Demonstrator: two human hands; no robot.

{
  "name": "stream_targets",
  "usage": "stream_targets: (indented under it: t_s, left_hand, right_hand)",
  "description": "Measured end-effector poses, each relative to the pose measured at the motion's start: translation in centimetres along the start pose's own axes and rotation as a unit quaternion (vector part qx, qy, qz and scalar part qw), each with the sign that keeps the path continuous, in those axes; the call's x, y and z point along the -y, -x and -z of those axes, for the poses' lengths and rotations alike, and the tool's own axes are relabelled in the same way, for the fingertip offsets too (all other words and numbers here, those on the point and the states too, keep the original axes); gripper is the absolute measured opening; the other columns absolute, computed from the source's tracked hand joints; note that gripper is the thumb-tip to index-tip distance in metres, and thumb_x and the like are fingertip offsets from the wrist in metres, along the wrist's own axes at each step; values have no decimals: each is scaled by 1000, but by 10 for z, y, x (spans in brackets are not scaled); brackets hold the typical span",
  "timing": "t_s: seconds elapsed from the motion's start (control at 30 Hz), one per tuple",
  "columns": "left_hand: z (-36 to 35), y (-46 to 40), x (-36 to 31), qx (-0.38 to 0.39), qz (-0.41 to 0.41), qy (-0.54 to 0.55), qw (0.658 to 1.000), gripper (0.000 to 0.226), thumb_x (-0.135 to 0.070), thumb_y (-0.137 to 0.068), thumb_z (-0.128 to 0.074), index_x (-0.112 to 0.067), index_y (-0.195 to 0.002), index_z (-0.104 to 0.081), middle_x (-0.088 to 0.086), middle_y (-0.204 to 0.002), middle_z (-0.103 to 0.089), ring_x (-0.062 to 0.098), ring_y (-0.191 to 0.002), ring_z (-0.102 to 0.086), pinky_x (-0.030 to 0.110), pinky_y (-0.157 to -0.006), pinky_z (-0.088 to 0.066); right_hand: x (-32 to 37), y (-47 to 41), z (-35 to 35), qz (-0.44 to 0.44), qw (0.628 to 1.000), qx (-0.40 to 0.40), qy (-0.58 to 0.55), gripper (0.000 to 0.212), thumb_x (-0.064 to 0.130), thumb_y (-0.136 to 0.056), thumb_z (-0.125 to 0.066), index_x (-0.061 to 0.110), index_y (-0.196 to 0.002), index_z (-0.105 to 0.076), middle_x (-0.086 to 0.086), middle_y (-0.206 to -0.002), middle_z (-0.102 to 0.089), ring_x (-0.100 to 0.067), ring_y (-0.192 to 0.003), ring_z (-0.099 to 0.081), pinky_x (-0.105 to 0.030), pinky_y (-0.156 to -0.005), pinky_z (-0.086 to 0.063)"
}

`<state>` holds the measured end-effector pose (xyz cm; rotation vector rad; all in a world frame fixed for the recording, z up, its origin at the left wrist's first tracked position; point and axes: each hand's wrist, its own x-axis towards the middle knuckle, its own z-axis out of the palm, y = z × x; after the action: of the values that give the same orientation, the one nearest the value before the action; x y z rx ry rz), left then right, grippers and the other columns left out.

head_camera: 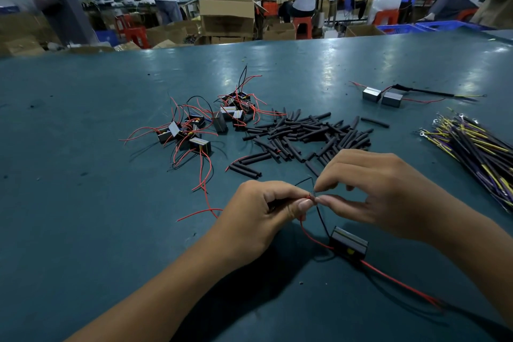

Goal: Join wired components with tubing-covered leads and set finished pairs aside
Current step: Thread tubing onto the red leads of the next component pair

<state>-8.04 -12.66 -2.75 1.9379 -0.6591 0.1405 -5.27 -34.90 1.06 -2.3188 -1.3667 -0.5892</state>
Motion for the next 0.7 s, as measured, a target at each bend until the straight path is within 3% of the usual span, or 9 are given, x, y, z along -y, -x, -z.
stream_targets:
  t_s: [0.13,0.27,0.4,0.5,0.7]
  left_hand:
    - [-2,0,0,-5,16,42,999,10,-18,-93,-67,-10,-92,-72,-16,-70,-66,-8,-60,-56,4,-60,-39]
    - [0,-1,0,-6,22,64,998,8,-18,-91,-70,-13,-88,-65,-8,-75,-69,2,-69,-63,13,-67,-47]
    - [1,-1,-1,17,16,65,998,8,-16,-93,-68,-16,-86,-64,-13,-74,-67,-2,-68,-61,11,-66,-44]
    - [0,-1,-1,29,17,71,997,8,-14,-93,-67,-18,-87,-64,-14,-73,-67,-5,-67,-59,8,-65,-43]
    - [0,-1,-1,33,19,79,996,6,-13,-93,-68,-14,-88,-64,-13,-74,-68,-3,-67,-60,9,-65,-43]
  right_hand:
    - [3,1,0,-7,1000,2,-18,9,21,-90,-70,12,-88,-72,5,-83,-64,-12,-75,-59,-21,-68,-47]
    - [-2,3,1,-25,999,-10,-41,9,11,-89,-66,12,-96,-72,3,-87,-64,-13,-78,-60,-24,-68,-48]
    - [-5,2,1,0,1000,-16,-9,13,15,-94,-65,12,-103,-74,0,-98,-66,-19,-89,-63,-29,-75,-52]
    - [-3,1,2,40,999,-11,23,14,20,-98,-63,14,-97,-76,-2,-96,-66,-21,-86,-62,-36,-67,-52]
    - [-1,0,5,61,998,-2,35,17,21,-99,-63,13,-91,-76,-1,-90,-66,-21,-79,-59,-34,-64,-50]
